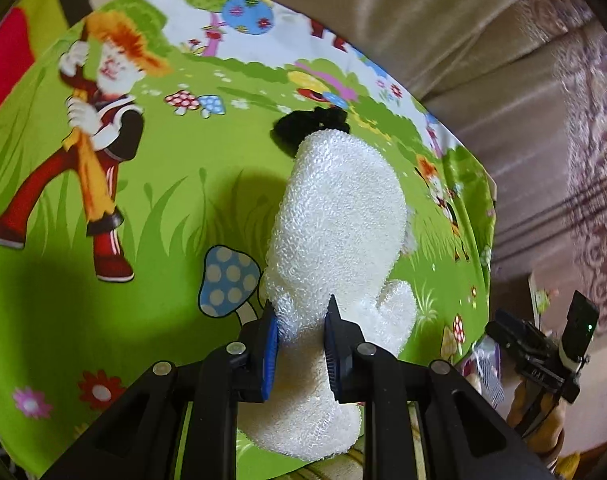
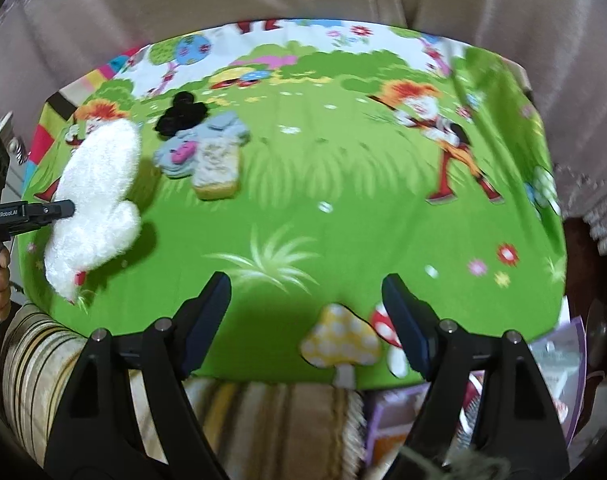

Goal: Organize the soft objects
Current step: 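Grasp the white terry mitten with the left tool while the right tool grasps the beige sponge pad, then carry the mitten and sponge pad over the box and release both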

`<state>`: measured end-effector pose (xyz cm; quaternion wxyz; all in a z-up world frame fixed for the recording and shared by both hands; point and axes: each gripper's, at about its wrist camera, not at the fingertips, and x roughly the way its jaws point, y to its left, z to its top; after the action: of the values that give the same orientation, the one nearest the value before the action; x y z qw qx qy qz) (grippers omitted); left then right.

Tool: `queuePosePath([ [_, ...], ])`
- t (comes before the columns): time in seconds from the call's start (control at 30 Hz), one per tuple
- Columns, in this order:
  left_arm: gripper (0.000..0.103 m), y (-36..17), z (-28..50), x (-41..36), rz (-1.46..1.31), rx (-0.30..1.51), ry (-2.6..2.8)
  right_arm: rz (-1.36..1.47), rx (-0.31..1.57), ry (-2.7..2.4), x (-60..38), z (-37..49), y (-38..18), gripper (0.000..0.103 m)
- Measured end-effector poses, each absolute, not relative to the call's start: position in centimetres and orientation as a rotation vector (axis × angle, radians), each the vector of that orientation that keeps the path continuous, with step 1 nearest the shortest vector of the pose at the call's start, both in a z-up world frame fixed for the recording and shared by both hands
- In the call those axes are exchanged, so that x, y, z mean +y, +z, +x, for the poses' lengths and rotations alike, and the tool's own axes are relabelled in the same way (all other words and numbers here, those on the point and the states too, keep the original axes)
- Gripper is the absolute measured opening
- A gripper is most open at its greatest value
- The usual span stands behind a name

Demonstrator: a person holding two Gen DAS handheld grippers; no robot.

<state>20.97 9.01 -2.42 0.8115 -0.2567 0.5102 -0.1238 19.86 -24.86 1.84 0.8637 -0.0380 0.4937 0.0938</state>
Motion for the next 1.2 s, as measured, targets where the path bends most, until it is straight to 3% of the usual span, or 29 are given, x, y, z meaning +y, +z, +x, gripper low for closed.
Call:
queuePosePath([
  [0.67, 0.021, -0.6, 20.0, 8.1, -0.536, 0.989, -0.107, -0.118, 1.092, 0.279, -13.6, 30.5, -3.8, 0.081],
  [0.7, 0.021, -0.6, 20.0, 8.1, -0.538, 0.989, -0.108, -0.125, 1.097, 0.276, -13.5, 30.8, -4.1, 0.076],
  [0.77, 0.021, -0.7, 19.9, 8.0, -0.540, 0.990, -0.109, -0.128, 1.114, 0.267, -13.4, 31.2, -4.8, 0.054],
  [1.2, 0.021, 0.2, 19.0, 7.0, -0.563, 0.970, -0.134, -0.053, 1.061, 0.248, -16.5, 28.2, -2.4, 0.051],
])
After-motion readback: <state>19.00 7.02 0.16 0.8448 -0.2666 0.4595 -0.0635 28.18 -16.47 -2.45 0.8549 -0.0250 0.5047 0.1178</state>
